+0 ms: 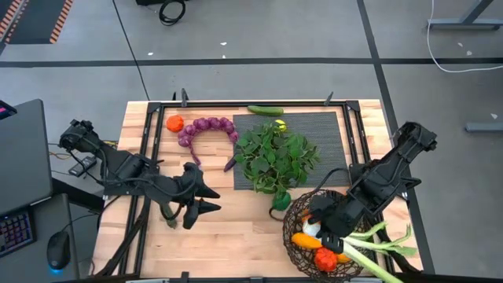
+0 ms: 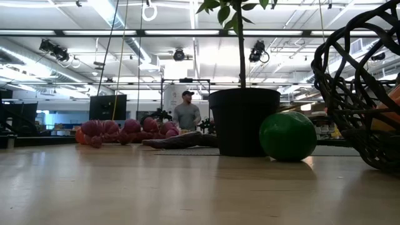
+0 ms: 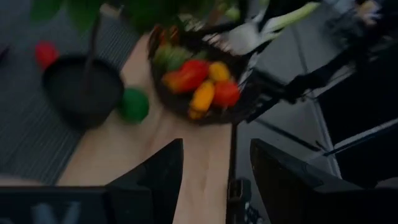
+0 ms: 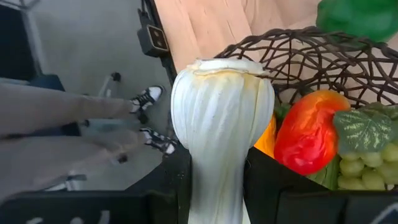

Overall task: Build produce basket
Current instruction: Put the green celery into the brown wire basket, then put the green chili pepper into the brown wire basket

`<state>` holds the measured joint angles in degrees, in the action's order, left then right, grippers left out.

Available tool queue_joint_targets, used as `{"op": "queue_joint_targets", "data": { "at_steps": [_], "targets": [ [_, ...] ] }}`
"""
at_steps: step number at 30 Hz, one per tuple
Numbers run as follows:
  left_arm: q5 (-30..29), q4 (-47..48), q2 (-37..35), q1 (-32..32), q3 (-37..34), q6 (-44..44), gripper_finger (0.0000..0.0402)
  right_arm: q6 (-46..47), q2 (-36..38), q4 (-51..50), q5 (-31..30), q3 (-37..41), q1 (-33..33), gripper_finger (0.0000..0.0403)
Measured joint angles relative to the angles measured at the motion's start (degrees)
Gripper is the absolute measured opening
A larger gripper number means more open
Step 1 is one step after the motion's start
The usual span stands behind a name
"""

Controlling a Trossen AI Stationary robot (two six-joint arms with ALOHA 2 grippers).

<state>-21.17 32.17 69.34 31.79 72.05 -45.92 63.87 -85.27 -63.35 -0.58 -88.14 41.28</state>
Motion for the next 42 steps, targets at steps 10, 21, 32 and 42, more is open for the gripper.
{"op": "queue_joint_targets", "data": {
  "at_steps": [10, 21, 32, 42],
  "targets": [
    [3.8, 8.0, 0.0, 0.1, 0.0, -3.0, 0.0180, -4.9, -3.8, -1.0, -1.1, 0.3, 0.4, 0.0146],
    [4.5, 23.5, 0.2, 3.4, 0.0, -7.9, 0.0214, -4.9, -3.5, -7.5, -2.6, 0.5, 0.4, 0.0319],
    [8.7, 27.8, 3.8, 4.5, 0.0, -16.6, 0.0315, -3.4, -3.5, -9.3, -1.2, 0.5, 0.4, 0.0341],
    [19.4, 38.7, 7.2, 6.0, 0.0, -30.3, 0.0332, -3.2, -1.9, -9.6, 0.2, 0.5, 0.4, 0.0341]
  ]
}}
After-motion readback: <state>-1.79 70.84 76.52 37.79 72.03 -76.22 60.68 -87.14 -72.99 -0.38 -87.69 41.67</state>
